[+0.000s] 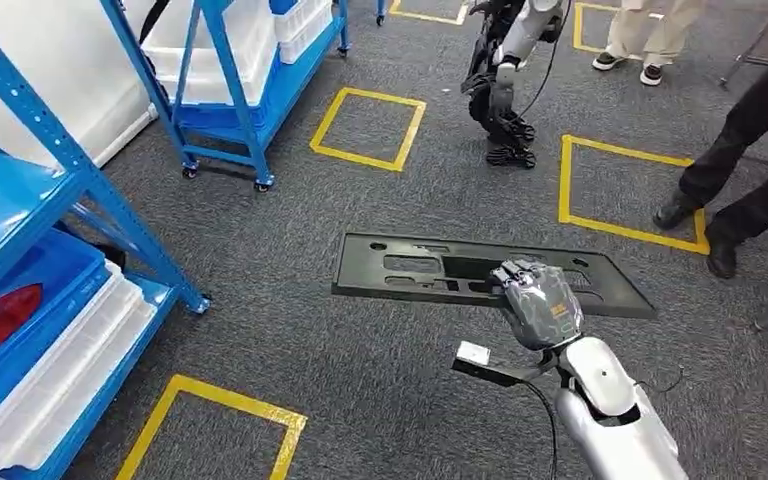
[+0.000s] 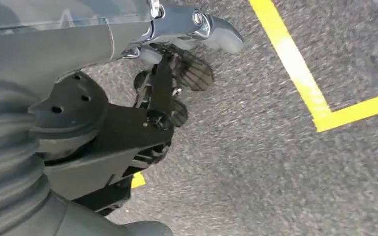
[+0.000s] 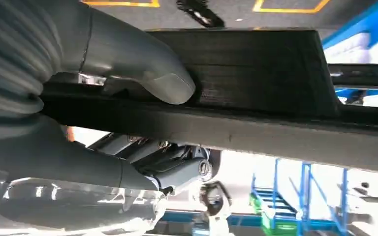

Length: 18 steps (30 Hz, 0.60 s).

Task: Take the parts from the cabinet and place them on the table.

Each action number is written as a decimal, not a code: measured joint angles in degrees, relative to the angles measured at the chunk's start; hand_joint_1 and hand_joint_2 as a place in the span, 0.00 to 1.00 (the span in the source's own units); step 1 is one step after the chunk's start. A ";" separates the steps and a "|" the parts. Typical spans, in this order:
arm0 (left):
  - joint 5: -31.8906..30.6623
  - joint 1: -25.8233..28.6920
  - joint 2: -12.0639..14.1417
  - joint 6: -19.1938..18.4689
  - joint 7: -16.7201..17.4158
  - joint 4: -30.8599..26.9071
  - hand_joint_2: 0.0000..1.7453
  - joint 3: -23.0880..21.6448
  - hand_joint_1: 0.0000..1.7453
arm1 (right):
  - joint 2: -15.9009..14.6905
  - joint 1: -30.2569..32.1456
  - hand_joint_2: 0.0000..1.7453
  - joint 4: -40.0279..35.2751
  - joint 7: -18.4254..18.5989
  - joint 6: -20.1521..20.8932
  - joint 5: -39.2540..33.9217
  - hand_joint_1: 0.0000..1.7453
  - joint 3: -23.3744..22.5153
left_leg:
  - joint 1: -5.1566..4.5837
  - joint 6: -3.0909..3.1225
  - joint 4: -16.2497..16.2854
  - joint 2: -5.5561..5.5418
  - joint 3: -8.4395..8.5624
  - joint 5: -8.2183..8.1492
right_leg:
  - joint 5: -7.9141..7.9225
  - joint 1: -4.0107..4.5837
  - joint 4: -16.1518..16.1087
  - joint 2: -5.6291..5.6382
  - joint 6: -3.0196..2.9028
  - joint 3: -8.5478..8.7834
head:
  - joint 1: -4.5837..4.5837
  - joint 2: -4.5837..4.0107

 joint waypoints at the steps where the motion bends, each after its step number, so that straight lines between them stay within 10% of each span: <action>1: -0.02 -0.05 0.00 0.00 0.00 0.00 1.00 0.02 0.00 | 0.00 0.03 1.00 -0.04 0.00 0.00 0.00 1.00 -0.15 | -0.19 -0.47 0.18 0.40 -0.04 -0.40 | 0.44 -0.56 -0.69 0.75 -0.58 0.32 | -0.09 0.00; 3: -0.02 -0.03 0.00 0.00 -0.02 0.00 1.00 0.02 0.00 | 0.02 -0.09 1.00 -0.11 0.00 -0.02 0.00 1.00 -0.17 | 0.28 -0.91 4.51 -3.92 -1.68 -3.65 | 0.73 -0.77 -1.00 1.76 -0.97 0.40 | -0.13 -0.02; 8: -0.02 0.04 0.00 0.00 -0.02 0.00 1.00 0.02 0.00 | 0.02 -0.11 1.00 -0.13 0.00 -0.02 0.00 1.00 -0.17 | 0.39 -0.98 7.53 -4.70 -2.95 -5.29 | 0.77 -0.77 -1.00 2.13 -1.09 0.36 | -0.24 -0.02; 9: -0.11 0.52 0.00 0.04 0.15 0.00 1.00 0.04 0.00 | 0.07 0.72 1.00 -0.15 0.02 -0.02 0.00 1.00 -0.15 | 0.97 -1.21 12.36 -6.02 -5.41 -4.18 | 0.71 -0.85 -0.50 6.45 -1.03 0.32 | -0.26 0.00; 11: -0.28 0.53 0.02 0.18 0.26 0.00 1.00 0.04 0.00 | 0.22 1.01 1.00 -0.33 0.15 -0.02 0.00 1.00 -0.17 | 1.50 -1.10 2.37 -9.16 -1.15 0.42 | 0.44 -0.97 -0.08 7.83 -0.55 0.28 | -0.26 -0.02; 12: -0.28 0.65 0.04 0.24 0.39 0.00 1.00 0.04 0.00 | 0.26 0.97 1.00 -0.37 0.17 0.00 0.00 1.00 -0.17 | 1.70 -1.14 1.39 -11.86 -0.75 -0.32 | 0.46 -0.68 0.32 8.45 -0.11 -0.16 | -0.20 -0.02; 16: -0.98 0.68 0.09 0.37 0.83 0.00 1.00 0.07 0.00 | 0.26 2.08 1.00 -0.68 0.35 0.15 0.41 1.00 -0.63 | 1.42 0.14 0.55 -9.52 -0.51 0.21 | 1.24 -1.35 -0.11 11.07 1.65 -0.93 | -0.22 0.00; 18: -1.27 0.64 0.11 0.37 0.96 0.00 1.00 0.04 0.00 | 0.26 2.48 1.00 -0.85 0.37 0.33 0.68 1.00 -0.90 | 1.45 1.00 0.09 -8.02 -0.35 0.56 | -1.55 -1.03 3.58 5.71 1.76 -2.64 | 0.33 0.00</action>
